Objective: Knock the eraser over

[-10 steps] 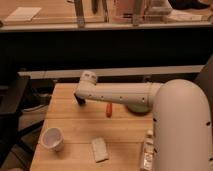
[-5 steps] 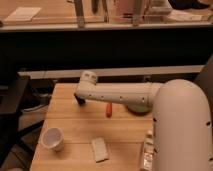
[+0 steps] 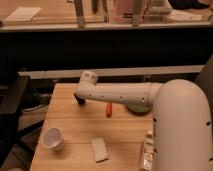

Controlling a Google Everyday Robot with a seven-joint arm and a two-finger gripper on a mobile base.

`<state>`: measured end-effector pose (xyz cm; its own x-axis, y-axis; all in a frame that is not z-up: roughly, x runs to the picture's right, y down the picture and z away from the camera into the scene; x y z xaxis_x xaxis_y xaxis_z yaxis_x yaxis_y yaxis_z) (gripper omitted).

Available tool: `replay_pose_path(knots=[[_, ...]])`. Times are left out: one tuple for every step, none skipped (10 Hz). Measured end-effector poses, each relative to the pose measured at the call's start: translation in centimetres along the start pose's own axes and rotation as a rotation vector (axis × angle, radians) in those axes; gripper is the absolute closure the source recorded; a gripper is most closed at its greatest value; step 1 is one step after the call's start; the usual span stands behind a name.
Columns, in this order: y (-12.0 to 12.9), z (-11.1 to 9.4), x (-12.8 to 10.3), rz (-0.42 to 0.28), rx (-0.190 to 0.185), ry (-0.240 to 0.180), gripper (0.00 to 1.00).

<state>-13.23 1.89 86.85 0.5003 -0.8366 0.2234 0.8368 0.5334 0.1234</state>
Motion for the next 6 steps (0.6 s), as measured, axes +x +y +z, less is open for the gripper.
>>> replay_pose_path(knots=[[0.0,0.0,0.0,0.0,0.0,0.0,0.35],[0.0,0.0,0.0,0.0,0.0,0.0,0.27],[0.01,0.01,-0.01,0.0,0.0,0.0,0.21],[0.07,0.03,-0.06,0.0,-0.002,-0.001,0.2],[0.2,0.09,-0.21,0.001,-0.006,-0.007,0.2],[-0.23,0.23,-0.43,-0.008,0.008,-0.026,0.2]])
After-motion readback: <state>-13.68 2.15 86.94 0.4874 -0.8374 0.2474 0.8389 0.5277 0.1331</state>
